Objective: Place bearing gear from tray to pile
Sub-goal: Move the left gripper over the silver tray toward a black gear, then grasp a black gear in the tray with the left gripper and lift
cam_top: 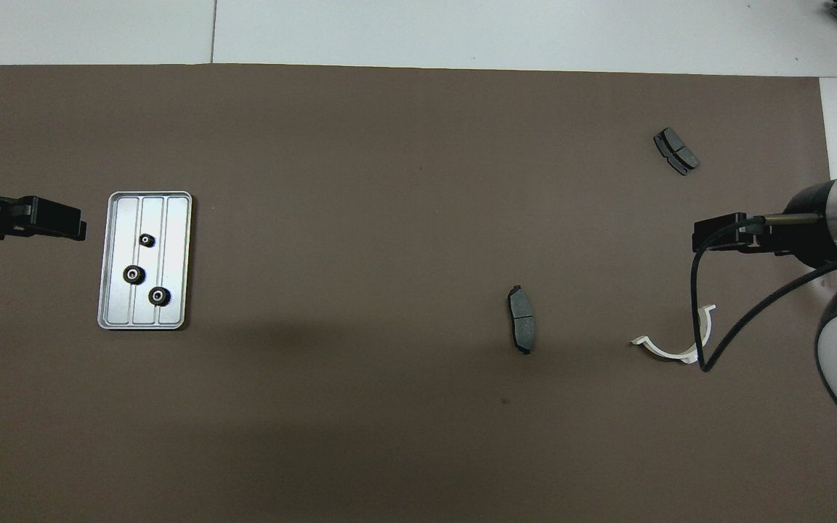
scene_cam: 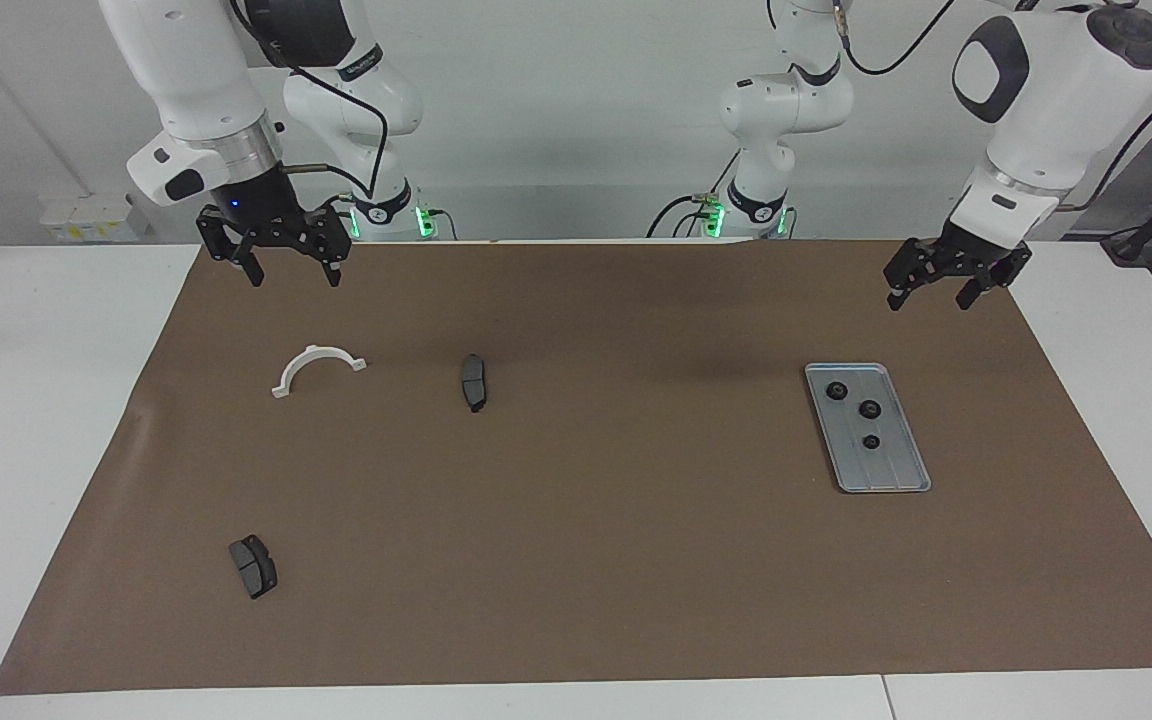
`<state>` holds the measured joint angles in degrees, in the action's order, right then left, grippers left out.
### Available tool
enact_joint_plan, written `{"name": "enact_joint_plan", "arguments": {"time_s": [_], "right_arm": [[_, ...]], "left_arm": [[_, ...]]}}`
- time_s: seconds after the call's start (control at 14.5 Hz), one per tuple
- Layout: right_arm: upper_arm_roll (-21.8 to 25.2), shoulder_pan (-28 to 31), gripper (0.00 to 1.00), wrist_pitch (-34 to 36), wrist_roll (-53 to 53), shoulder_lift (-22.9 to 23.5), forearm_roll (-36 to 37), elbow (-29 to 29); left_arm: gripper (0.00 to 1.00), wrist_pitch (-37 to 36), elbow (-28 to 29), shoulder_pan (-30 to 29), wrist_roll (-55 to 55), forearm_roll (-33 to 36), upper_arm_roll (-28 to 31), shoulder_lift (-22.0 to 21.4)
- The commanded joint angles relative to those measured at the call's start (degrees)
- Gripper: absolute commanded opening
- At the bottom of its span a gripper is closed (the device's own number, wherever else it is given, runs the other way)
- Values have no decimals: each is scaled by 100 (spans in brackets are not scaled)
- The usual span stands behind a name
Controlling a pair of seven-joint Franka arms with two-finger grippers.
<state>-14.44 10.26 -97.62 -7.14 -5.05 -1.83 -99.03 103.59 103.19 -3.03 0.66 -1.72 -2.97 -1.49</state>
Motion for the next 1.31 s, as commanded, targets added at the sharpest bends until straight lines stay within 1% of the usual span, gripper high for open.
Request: {"name": "enact_joint_plan", "arguments": {"time_s": [0.0, 0.14, 0.21, 0.28, 0.35, 0.48, 0.69, 0.76, 0.83, 0.9, 1.24], "right_arm": [[-41, 91, 100, -47, 143, -154, -133, -160], [-41, 99, 100, -47, 143, -154, -142, -160], [-41, 99, 100, -47, 143, -154, -133, -160], [-41, 99, 100, -47, 143, -154, -142, -160], [-41, 91, 100, -47, 143, -154, -142, -160], [-41, 99, 100, -47, 143, -154, -142, -160], [-41, 91, 100, -47, 143, -154, -142, -160], [-41, 99, 100, -47, 143, -154, -142, -160], [-33, 99, 100, -47, 143, -154, -133, -160], [-32, 99, 100, -47, 143, -154, -142, -160], [-32, 126, 100, -47, 134, -154, -142, -160]], "left_arm": [[100, 984, 1017, -75, 1228, 32, -46, -107], [100, 1975, 1701, -66, 2617, 32, -46, 8], [100, 2459, 2001, -75, 2971, 40, -46, 61], [100, 2829, 2273, -75, 3053, 40, -46, 105], [100, 3068, 2537, -83, 3063, 40, -46, 96], [100, 3158, 2671, -57, 3098, 67, -46, 192], [100, 3422, 2715, -48, 3212, 313, -37, 631], [97, 3422, 2785, -48, 3221, 313, -46, 632], [81, 3431, 2847, -13, 3343, 313, -46, 632], [70, 3448, 2856, 4, 3466, 313, -46, 650], [63, 3448, 2988, 48, 3643, 313, -46, 659]]}}
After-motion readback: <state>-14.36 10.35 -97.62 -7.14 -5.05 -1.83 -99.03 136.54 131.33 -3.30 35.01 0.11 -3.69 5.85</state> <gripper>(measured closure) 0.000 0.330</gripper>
